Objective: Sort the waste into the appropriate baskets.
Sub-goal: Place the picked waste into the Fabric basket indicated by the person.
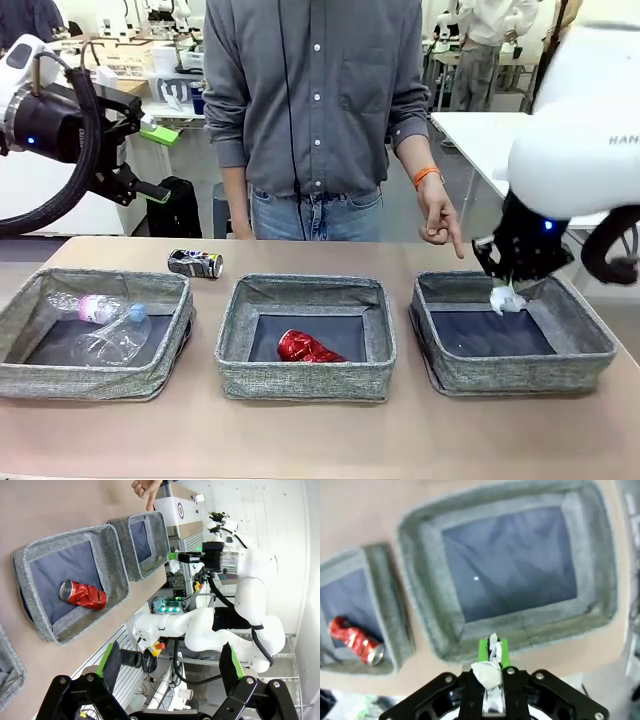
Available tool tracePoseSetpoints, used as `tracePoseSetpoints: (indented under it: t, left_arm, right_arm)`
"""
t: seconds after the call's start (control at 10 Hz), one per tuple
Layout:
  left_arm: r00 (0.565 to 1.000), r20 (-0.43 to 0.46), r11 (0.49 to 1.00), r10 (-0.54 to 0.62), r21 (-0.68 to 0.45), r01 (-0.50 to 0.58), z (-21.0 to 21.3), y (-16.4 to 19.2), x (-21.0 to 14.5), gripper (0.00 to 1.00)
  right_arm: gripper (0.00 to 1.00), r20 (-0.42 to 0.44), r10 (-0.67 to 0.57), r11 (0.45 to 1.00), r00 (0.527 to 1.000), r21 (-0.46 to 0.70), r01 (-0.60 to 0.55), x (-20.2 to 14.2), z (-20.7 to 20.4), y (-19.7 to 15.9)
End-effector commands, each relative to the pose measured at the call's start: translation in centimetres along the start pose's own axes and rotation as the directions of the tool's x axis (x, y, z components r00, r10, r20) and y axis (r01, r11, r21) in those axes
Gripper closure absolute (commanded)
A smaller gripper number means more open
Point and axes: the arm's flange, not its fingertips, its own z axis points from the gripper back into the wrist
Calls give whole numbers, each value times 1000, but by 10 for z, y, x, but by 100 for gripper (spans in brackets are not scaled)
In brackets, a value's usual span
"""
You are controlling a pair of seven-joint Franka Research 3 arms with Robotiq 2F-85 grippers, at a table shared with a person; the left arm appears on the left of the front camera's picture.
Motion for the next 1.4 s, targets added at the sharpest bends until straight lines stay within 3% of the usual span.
tracePoseSetpoints:
  t: [0.0, 0.4, 0.5, 0.6, 0.7, 0.8, 0.9, 1.0, 1.1, 1.3]
  left_arm:
    - [1000, -6, 1000, 11, 8, -11, 1, -3, -1, 0]
    - [1000, -6, 1000, 11, 8, -11, 1, -3, -1, 0]
    - [1000, -6, 1000, 11, 8, -11, 1, -3, -1, 0]
    - [1000, -6, 1000, 11, 8, -11, 1, -3, -1, 0]
    - [1000, -6, 1000, 11, 8, -11, 1, -3, -1, 0]
    - [1000, -6, 1000, 11, 8, -11, 1, -3, -1, 0]
    - [1000, -6, 1000, 11, 8, -11, 1, -3, -1, 0]
    - [1000, -6, 1000, 11, 8, -11, 1, -3, -1, 0]
    - [1000, -6, 1000, 11, 8, -11, 1, -3, -1, 0]
    - [1000, -6, 1000, 11, 8, -11, 1, -3, -1, 0]
  right_arm:
    - [92, -8, -95, 995, 995, 37, 96, 11, -8, 7]
    - [92, -19, -104, 993, 994, 57, 105, 12, -14, 14]
    - [84, -17, -111, 992, 994, 53, 112, 12, -14, 15]
    - [36, -13, -109, 992, 994, 59, 109, 12, -14, 16]
    - [28, -9, -105, 993, 994, 57, 105, 11, -15, 17]
    - [0, -6, -110, 992, 994, 57, 110, 11, -15, 17]
    - [0, 2, -120, 991, 993, 54, 120, 12, -15, 17]
    - [11, 8, -137, 989, 991, 62, 136, 12, -15, 16]
    - [1, 9, -150, 986, 989, 70, 149, 12, -16, 15]
    - [0, 8, -167, 983, 986, 84, 165, 11, -17, 15]
